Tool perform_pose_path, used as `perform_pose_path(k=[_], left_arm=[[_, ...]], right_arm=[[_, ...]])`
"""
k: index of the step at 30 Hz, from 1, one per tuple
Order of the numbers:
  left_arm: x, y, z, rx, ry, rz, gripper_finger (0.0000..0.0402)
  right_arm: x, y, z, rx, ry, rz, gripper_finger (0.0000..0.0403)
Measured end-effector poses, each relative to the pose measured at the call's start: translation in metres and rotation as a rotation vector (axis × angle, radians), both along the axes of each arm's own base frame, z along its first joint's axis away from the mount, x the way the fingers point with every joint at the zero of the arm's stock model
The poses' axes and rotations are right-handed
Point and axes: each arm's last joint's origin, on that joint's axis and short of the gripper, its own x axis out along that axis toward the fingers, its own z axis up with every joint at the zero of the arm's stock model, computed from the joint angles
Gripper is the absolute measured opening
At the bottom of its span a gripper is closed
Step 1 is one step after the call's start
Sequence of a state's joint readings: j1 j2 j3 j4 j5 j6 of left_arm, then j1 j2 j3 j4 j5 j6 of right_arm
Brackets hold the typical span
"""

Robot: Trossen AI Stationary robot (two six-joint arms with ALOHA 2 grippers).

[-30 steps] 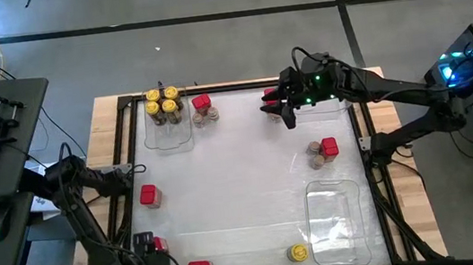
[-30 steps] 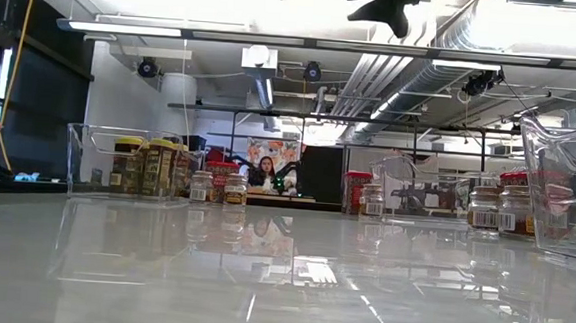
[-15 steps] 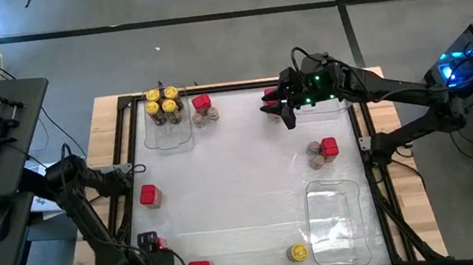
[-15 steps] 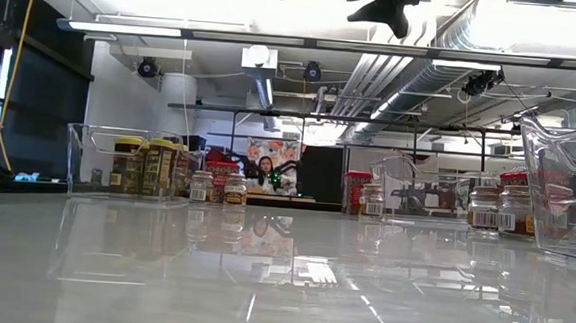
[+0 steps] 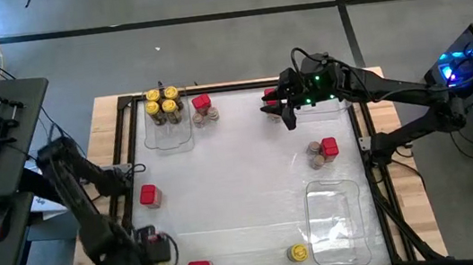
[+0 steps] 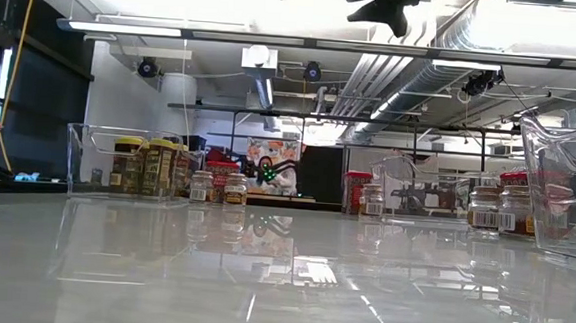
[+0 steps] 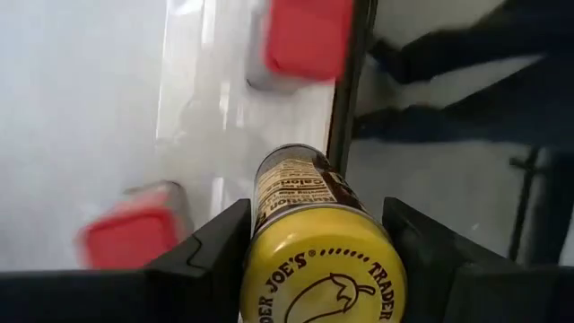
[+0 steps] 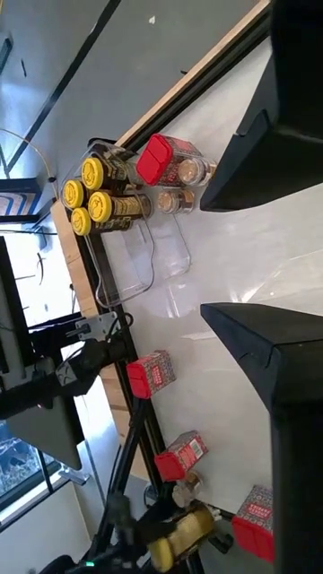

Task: Sort spices by type
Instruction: Put the yellow seasoning bottle into the top left transparent bin

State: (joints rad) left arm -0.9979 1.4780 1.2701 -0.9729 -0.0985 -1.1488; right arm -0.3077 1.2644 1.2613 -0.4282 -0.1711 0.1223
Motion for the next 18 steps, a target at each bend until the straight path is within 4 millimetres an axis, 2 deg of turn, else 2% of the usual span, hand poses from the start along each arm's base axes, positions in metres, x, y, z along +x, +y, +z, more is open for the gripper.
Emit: perform_pose_path(k=[4,8,12,18], left_arm=[[0.004,0.055,0.033,0.078,-0.134,0.158,0.0186],[0.015,0.127,0.059,0.190,-0.262,0.357,0.0186],[0.027,0.198,0.068,0.296,-0.254,0.505,0.0186],[0.028,0.290,0.078,0.498,-0.152,0.643,0.0186]], right_arm=[[0.000,0.000,0.000,0.000,0.000,0.000,0.0172],[0.000,0.000,0.000,0.008,0.001,-0.003,0.0172],[-0.001,0.000,-0.001,0.016,0.015,-0.004,0.0172],[-0.001,0.001,-0.003,0.071,0.022,-0.027,0.0172]])
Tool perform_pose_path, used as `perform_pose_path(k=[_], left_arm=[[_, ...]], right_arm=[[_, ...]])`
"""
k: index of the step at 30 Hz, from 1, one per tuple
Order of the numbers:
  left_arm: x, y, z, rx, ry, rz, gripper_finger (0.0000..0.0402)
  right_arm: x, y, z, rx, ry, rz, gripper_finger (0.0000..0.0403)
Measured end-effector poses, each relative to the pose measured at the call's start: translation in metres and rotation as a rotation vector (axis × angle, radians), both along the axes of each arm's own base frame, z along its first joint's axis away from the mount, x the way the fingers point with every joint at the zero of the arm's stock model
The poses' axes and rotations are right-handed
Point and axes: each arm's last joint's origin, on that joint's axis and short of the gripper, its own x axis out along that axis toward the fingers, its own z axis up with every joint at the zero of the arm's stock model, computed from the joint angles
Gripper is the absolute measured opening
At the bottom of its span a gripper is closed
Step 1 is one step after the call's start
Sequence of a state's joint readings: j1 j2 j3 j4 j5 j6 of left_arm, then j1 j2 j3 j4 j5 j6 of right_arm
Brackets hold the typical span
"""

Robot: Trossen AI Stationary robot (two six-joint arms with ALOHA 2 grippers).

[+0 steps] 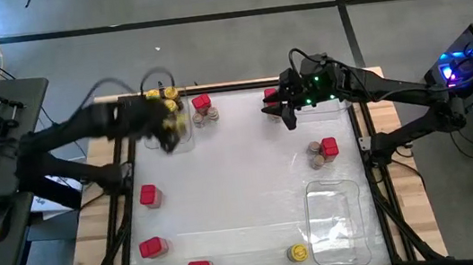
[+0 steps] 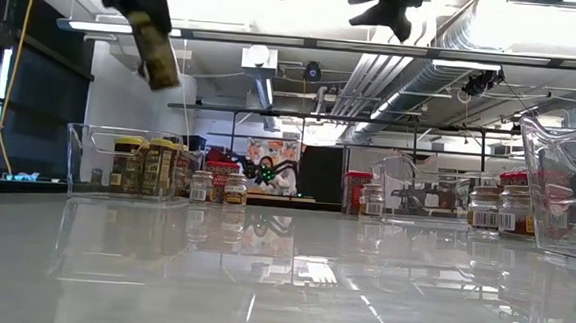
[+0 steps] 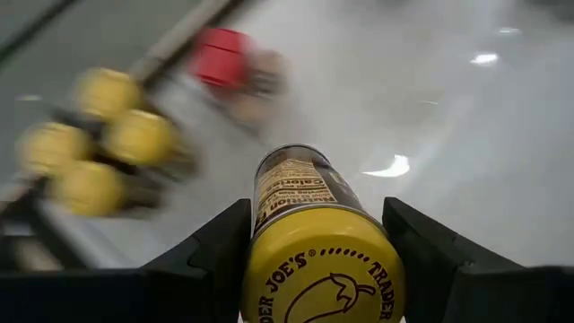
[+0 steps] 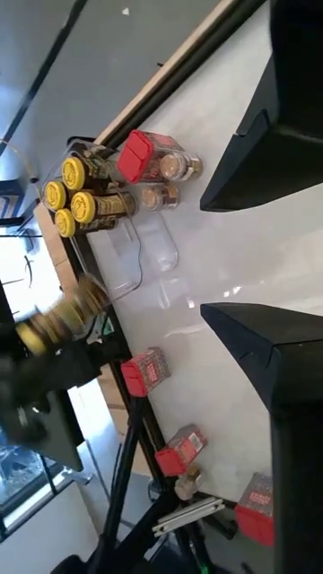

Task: Sort spices by type
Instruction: Put the yellow seasoning bottle into the top left transparent bin

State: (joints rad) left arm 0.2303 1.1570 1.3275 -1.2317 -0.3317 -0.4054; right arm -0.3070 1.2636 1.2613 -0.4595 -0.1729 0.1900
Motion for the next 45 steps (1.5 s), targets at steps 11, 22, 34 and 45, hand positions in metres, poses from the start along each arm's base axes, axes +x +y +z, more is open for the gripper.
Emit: perform_pose_path(k=[11,22,34,45], left_arm=[[-0.004,0.116,-0.050,-0.150,0.452,0.157,0.0186],[0.007,0.124,-0.060,-0.115,0.543,-0.014,0.0186],[-0.003,0.110,-0.047,-0.137,0.524,-0.235,0.0186],[0.018,0.126,-0.082,-0.145,0.851,-0.522,0.0187]], right_arm=[[0.002,0.006,0.000,0.087,-0.010,-0.024,0.0172],[0.005,0.019,0.000,0.057,-0.003,-0.027,0.0172],[0.005,0.017,0.001,0.043,-0.016,-0.051,0.0172],[0.005,0.018,0.001,0.066,-0.020,-0.062,0.0172]])
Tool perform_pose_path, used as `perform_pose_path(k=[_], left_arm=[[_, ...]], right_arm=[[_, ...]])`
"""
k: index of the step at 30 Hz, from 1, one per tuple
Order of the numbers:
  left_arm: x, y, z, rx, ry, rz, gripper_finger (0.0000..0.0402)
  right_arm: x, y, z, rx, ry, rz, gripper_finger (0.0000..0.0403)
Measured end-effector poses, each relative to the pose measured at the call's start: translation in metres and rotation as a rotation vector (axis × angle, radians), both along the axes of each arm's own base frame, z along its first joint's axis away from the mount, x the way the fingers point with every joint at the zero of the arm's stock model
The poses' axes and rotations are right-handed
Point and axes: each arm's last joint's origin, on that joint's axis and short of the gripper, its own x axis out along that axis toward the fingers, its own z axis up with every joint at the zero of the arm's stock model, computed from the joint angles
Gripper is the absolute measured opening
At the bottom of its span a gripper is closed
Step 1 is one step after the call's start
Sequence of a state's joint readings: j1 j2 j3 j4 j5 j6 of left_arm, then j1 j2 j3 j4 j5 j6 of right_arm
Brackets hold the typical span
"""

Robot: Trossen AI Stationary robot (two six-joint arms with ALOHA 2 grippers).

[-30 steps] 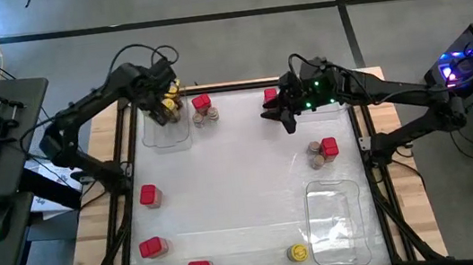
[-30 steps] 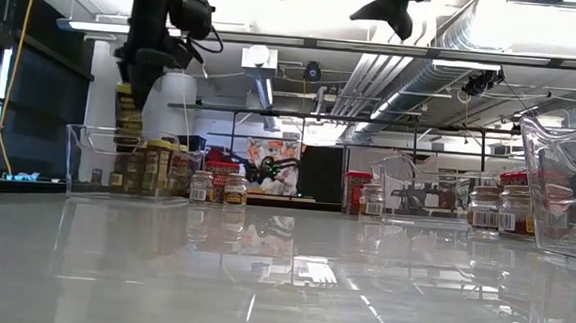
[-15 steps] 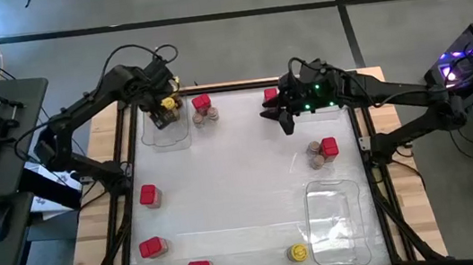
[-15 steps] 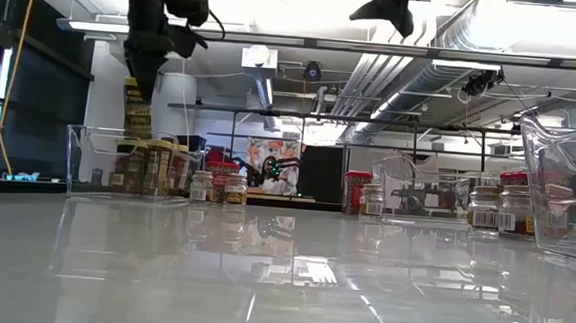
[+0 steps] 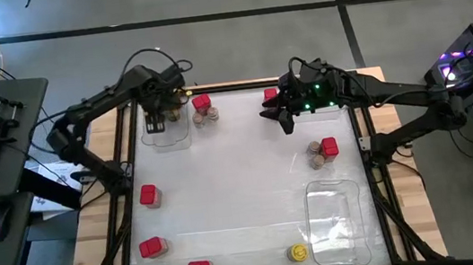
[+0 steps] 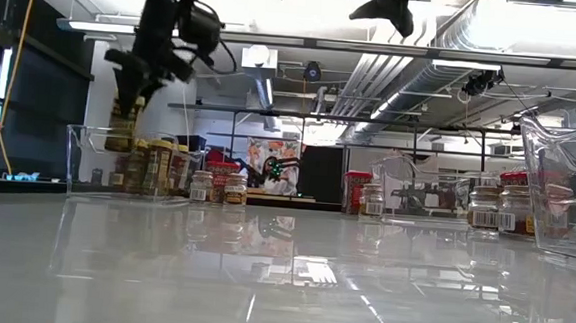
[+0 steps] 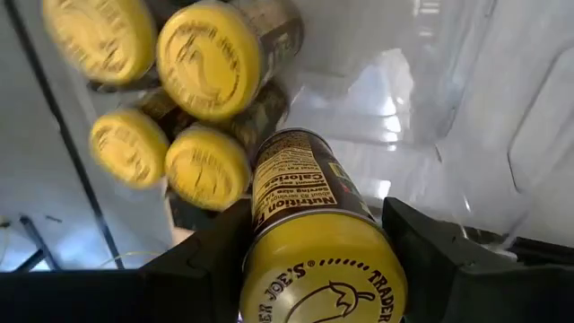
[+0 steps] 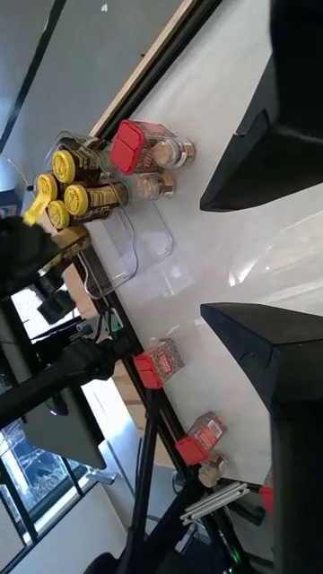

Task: Sort spices by type
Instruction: Put the yellow seasoning bottle into the top left transparent bin

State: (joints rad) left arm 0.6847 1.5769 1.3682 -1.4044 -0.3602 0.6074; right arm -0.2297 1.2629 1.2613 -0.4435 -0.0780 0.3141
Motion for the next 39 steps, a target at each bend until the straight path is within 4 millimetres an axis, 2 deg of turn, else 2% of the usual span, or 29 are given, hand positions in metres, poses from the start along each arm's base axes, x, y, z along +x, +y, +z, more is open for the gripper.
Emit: perform_pose_path(k=[6,12,19,26,30,39], left_arm=[[0.013,0.009,-0.023,-0.099,0.030,-0.024,0.0192],[0.015,0.014,-0.026,-0.164,-0.061,-0.052,0.0191],[0.001,0.030,-0.030,-0.178,-0.086,0.006,0.0192],[-0.016,0.033,-0.051,-0.216,-0.051,0.094,0.0201],[-0.019,0.031,-0.061,-0.219,-0.032,0.100,0.0208],[-0.019,0.033,-0.059,-0.182,-0.017,0.121,0.0222]], right_arm=[[0.000,0.000,0.000,0.023,-0.003,-0.010,0.0172],[0.000,0.000,0.000,0.026,-0.004,-0.011,0.0172],[0.000,0.000,0.000,0.040,-0.006,-0.018,0.0172],[0.000,0.000,0.000,0.041,-0.006,-0.019,0.0172],[0.000,0.000,0.000,0.041,-0.006,-0.018,0.0172],[0.000,0.000,0.000,0.040,-0.006,-0.018,0.0172]])
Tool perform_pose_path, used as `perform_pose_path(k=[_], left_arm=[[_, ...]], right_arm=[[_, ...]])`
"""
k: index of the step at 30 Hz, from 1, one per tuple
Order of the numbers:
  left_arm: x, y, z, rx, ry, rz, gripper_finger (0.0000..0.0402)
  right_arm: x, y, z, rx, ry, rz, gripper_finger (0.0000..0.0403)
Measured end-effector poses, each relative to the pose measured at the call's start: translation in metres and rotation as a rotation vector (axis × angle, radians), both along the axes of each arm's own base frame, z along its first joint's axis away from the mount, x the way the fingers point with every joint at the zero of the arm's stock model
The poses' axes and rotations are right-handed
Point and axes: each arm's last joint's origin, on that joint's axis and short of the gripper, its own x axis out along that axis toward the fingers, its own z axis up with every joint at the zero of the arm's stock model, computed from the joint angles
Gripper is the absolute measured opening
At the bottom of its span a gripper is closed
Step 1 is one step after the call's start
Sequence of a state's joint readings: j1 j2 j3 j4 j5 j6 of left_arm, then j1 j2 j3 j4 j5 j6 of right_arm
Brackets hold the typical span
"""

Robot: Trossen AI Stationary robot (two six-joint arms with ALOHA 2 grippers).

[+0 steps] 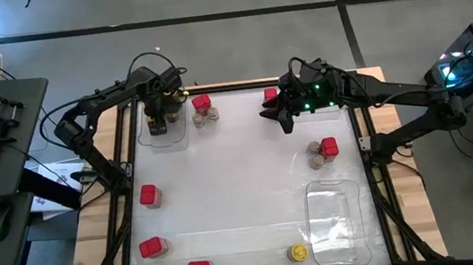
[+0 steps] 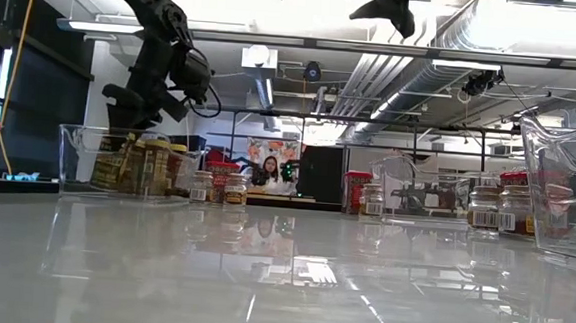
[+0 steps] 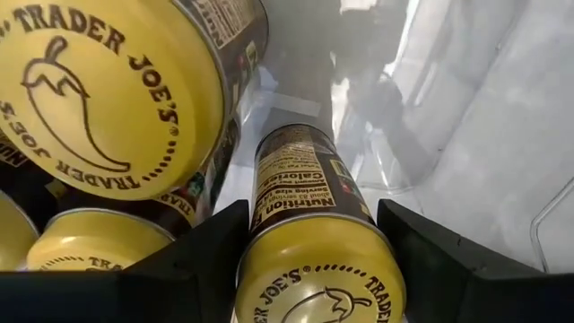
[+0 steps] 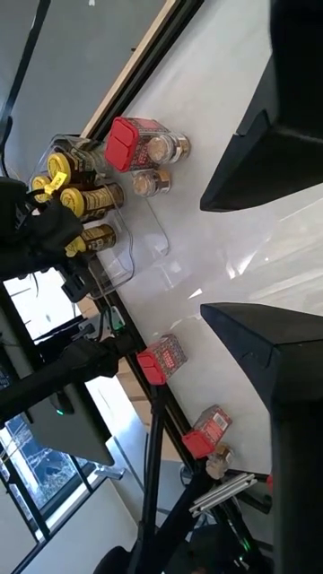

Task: Sort spices by type
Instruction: Put the yellow seasoning bottle into the top left transparent bin

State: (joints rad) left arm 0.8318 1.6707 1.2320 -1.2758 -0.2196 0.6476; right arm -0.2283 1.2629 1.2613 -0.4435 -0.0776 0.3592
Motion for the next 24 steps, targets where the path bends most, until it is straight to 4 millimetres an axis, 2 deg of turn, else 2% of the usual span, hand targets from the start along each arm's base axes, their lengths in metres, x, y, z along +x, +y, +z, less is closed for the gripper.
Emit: perform_pose_path(k=[5,17,24], left_arm=[[0.0026,0.0029,-0.0004,0.059,-0.028,0.089,0.0223],[0.0024,0.0030,-0.0004,0.045,-0.016,0.014,0.0226],[0.0024,0.0029,-0.0004,0.044,-0.015,0.012,0.0255]], right_arm=[[0.0000,0.0000,0.0000,0.000,0.000,0.000,0.0172],[0.0000,0.0000,-0.0001,0.023,-0.003,-0.011,0.0172],[0.0000,0.0000,0.0000,0.025,-0.004,-0.012,0.0172]])
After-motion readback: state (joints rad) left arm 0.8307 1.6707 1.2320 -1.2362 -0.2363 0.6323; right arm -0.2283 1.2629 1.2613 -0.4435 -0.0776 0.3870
